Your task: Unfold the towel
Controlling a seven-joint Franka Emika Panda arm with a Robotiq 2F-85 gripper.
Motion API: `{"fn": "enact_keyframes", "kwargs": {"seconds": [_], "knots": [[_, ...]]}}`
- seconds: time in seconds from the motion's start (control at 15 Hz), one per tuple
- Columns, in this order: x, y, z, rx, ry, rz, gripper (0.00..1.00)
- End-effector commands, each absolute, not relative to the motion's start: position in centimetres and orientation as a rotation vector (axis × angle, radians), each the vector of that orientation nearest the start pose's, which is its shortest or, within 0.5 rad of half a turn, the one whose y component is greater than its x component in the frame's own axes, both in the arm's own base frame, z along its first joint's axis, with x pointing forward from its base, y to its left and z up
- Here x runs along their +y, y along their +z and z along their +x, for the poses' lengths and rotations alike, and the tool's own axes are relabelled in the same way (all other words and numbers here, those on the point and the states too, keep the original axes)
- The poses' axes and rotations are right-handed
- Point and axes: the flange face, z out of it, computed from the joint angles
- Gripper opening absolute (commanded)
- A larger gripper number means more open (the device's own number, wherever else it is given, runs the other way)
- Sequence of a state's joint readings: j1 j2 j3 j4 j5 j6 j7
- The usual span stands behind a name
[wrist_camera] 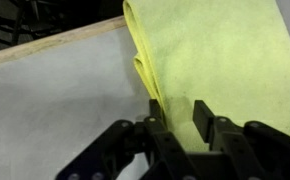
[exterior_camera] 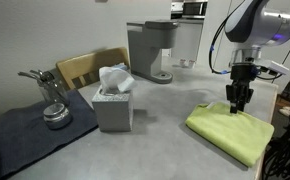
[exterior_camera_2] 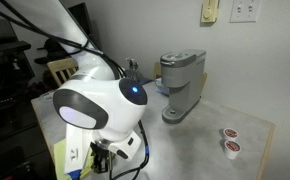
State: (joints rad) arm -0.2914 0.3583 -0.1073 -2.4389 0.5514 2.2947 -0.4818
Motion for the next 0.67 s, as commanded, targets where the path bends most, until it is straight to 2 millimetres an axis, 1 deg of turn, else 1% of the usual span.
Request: {"fn": "enact_keyframes", "kwargs": {"seconds": [0.0, 0.07, 0.2, 0.4, 0.6], "knots": [[-16.2, 12.3, 39.7, 0.509, 0.409, -2.604, 0.09], [-16.1, 12.4, 39.7, 0.507, 0.409, -2.605, 0.04], [-16.0, 12.5, 39.8, 0.502, 0.409, -2.607, 0.00], [-15.6, 12.9, 39.9, 0.483, 0.410, -2.608, 0.01], [-14.3, 13.9, 40.2, 0.429, 0.409, -2.622, 0.01]]}}
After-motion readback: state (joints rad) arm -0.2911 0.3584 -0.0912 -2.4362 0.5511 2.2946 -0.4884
